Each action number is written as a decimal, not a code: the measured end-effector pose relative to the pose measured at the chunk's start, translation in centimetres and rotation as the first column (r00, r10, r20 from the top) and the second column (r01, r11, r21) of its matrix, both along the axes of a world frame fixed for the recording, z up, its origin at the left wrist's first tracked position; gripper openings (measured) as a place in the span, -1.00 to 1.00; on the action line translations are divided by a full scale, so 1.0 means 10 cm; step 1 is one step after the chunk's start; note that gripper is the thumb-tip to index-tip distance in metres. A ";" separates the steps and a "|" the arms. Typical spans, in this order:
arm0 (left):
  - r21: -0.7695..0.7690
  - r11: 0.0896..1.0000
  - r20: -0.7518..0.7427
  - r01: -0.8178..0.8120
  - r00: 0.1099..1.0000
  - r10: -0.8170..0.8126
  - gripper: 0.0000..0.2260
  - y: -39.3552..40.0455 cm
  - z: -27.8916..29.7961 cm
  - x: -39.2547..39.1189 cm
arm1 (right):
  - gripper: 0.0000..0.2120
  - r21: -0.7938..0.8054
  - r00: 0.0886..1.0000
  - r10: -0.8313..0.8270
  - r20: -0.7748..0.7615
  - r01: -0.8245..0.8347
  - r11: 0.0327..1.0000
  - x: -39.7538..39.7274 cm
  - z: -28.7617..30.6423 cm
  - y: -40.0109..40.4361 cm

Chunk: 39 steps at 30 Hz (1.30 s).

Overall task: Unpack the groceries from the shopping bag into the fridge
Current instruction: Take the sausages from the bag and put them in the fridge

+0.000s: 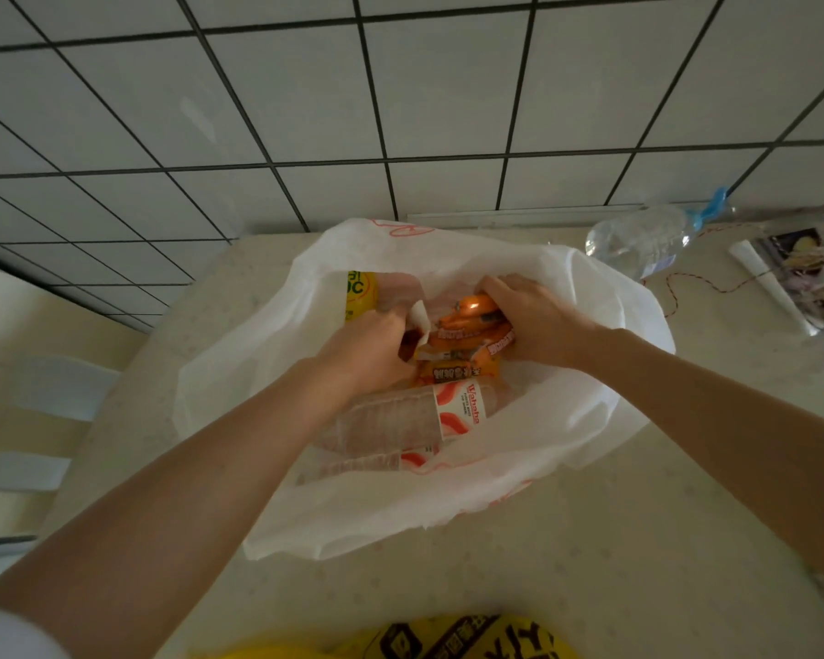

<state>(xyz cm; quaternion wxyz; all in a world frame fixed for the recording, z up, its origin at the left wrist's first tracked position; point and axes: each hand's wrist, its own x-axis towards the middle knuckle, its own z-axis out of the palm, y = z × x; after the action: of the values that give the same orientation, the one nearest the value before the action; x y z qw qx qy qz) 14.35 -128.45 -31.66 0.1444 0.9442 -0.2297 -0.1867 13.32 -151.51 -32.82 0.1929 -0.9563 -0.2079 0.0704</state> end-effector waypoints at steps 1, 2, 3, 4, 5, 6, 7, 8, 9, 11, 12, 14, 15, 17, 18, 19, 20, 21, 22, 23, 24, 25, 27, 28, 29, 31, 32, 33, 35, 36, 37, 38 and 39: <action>0.004 1.000 -0.011 0.005 1.000 -0.005 -0.67 -0.01 0.01 0.00 | -0.49 0.056 1.000 -0.014 -0.024 0.015 0.998 -0.02 0.03 -0.02; 0.000 1.000 -0.020 0.014 1.000 -0.014 -0.65 -0.02 0.01 0.00 | -0.46 0.107 0.999 -0.026 -0.038 0.030 0.994 -0.04 0.05 -0.04; -0.019 1.000 -0.031 0.025 0.999 -0.026 -0.60 -0.04 0.01 -0.01 | -0.45 0.148 0.998 -0.034 -0.044 0.041 0.988 -0.07 0.08 -0.06; -0.051 0.998 -0.046 0.034 0.998 -0.036 -0.56 -0.06 0.01 -0.01 | -0.45 0.178 0.998 -0.041 -0.045 0.048 0.983 -0.09 0.09 -0.08; -0.091 0.995 -0.069 0.036 0.997 -0.043 -0.54 -0.10 0.01 -0.01 | -0.44 0.204 0.998 -0.046 -0.039 0.053 0.978 -0.12 0.11 -0.09; -0.118 0.993 -0.098 0.028 0.994 -0.039 -0.53 -0.14 0.01 0.00 | -0.45 0.232 0.998 -0.059 -0.039 0.066 0.971 -0.15 0.12 -0.09; -0.117 0.993 -0.127 0.010 0.992 -0.025 -0.54 -0.18 0.00 0.00 | -0.47 0.270 0.995 -0.084 -0.048 0.094 0.958 -0.19 0.15 -0.10; -0.088 0.996 -0.156 -0.013 0.988 -0.001 -0.57 -0.21 -0.02 0.01 | -0.50 0.313 0.989 -0.127 -0.069 0.143 0.939 -0.22 0.18 -0.10; -0.048 0.998 -0.174 -0.027 0.985 0.018 -0.59 -0.24 -0.04 0.02 | -0.54 0.356 0.979 -0.180 -0.093 0.201 0.913 -0.24 0.22 -0.09; 0.000 1.000 -0.156 -0.007 0.988 0.007 -0.66 -0.30 -0.09 0.02 | -0.57 0.434 0.948 -0.287 -0.140 0.319 0.842 -0.27 0.29 -0.09; 0.009 1.000 -0.138 0.014 0.990 -0.012 -0.69 -0.32 -0.09 0.02 | -0.55 0.463 0.933 -0.323 -0.161 0.361 0.810 -0.28 0.32 -0.08; 0.038 0.998 -0.107 0.049 0.993 -0.044 -0.69 -0.37 -0.08 0.01 | -0.54 0.489 0.921 -0.335 -0.201 0.391 0.780 -0.30 0.38 -0.06; 0.057 0.997 -0.096 0.059 0.994 -0.053 -0.68 -0.38 -0.06 0.01 | -0.52 0.491 0.918 -0.330 -0.218 0.395 0.776 -0.31 0.40 -0.05; 0.076 0.995 -0.059 0.071 0.996 -0.067 -0.68 -0.39 -0.03 -0.01 | -0.49 0.492 0.917 -0.317 -0.242 0.397 0.774 -0.34 0.44 -0.04; 0.083 0.994 -0.035 0.077 0.997 -0.074 -0.69 -0.38 -0.01 -0.03 | -0.48 0.491 0.917 -0.312 -0.247 0.396 0.775 -0.36 0.46 -0.04; 0.086 0.993 -0.013 0.077 0.997 -0.076 -0.70 -0.36 0.03 -0.05 | -0.49 0.492 0.920 -0.307 -0.245 0.391 0.778 -0.37 0.50 -0.03; 0.076 0.995 0.006 0.069 0.998 -0.070 -0.70 -0.33 0.07 -0.08 | -0.50 0.493 0.924 -0.300 -0.237 0.381 0.782 -0.39 0.53 -0.03; 0.045 0.998 0.012 0.049 0.999 -0.049 -0.67 -0.29 0.12 -0.11 | -0.50 0.491 0.931 -0.289 -0.224 0.364 0.792 -0.41 0.58 -0.01; 0.004 1.000 0.007 0.020 1.000 -0.020 -0.64 -0.25 0.19 -0.14 | -0.48 0.487 0.937 -0.280 -0.211 0.349 0.801 -0.43 0.64 0.01; -0.032 0.999 -0.003 -0.007 1.000 0.006 -0.62 -0.20 0.27 -0.17 | -0.48 0.484 0.942 -0.272 -0.199 0.335 0.808 -0.46 0.70 0.03; -0.062 0.998 -0.007 -0.023 1.000 0.023 -0.63 -0.16 0.34 -0.20 | -0.47 0.483 0.945 -0.268 -0.188 0.326 0.813 -0.48 0.76 0.07; -0.089 0.995 -0.015 -0.038 0.999 0.037 -0.67 -0.11 0.40 -0.22 | -0.47 0.480 0.951 -0.258 -0.170 0.309 0.821 -0.52 0.82 0.10; -0.142 0.986 -0.029 -0.088 0.996 0.085 -0.81 -0.01 0.54 -0.31 | -0.46 0.471 0.970 -0.210 -0.122 0.243 0.848 -0.60 0.96 0.20; -0.170 0.978 -0.029 -0.123 0.992 0.119 -0.83 0.05 0.61 -0.36 | -0.43 0.460 0.978 -0.179 -0.108 0.209 0.863 -0.64 1.03 0.26; -0.202 0.966 -0.023 -0.160 0.987 0.159 -0.82 0.11 0.67 -0.43 | -0.40 0.449 0.982 -0.157 -0.101 0.186 0.874 -0.70 1.09 0.32; -0.249 0.935 -0.013 -0.254 0.966 0.259 -0.76 0.25 0.81 -0.58 | -0.40 0.443 0.982 -0.163 -0.096 0.189 0.876 -0.82 1.20 0.45; -0.265 0.914 -0.020 -0.307 0.950 0.313 -0.75 0.33 0.89 -0.68 | -0.41 0.448 0.977 -0.190 -0.096 0.213 0.868 -0.89 1.25 0.52; -0.275 0.892 -0.038 -0.359 0.931 0.363 -0.74 0.41 0.96 -0.78 | -0.43 0.458 0.970 -0.222 -0.099 0.243 0.855 -0.97 1.30 0.60; -0.305 0.832 -0.096 -0.463 0.884 0.457 -0.74 0.59 1.08 -1.01 | -0.45 0.499 0.959 -0.262 -0.111 0.282 0.819 -1.16 1.42 0.77; -0.342 0.779 -0.160 -0.526 0.849 0.503 -0.75 0.68 1.13 -1.15 | -0.45 0.516 0.956 -0.269 -0.115 0.289 0.807 -1.26 1.48 0.85; -0.390 0.707 -0.246 -0.590 0.806 0.538 -0.76 0.78 1.18 -1.30 | -0.44 0.520 0.956 -0.269 -0.120 0.291 0.803 -1.39 1.55 0.93; -0.436 0.627 -0.336 -0.646 0.763 0.552 -0.77 0.86 1.23 -1.47 | -0.42 0.517 0.956 -0.261 -0.132 0.291 0.805 -1.52 1.62 1.01; -0.475 0.546 -0.408 -0.690 0.723 0.558 -0.77 0.95 1.29 -1.64 | -0.38 0.511 0.957 -0.249 -0.150 0.291 0.809 -1.66 1.69 1.10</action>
<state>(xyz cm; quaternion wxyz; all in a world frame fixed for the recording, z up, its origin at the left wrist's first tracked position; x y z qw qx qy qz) -2.06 -118.96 -18.77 0.5142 0.8413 0.0931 -0.1380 -3.25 -140.51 -15.92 0.4637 -0.8827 -0.0738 0.0185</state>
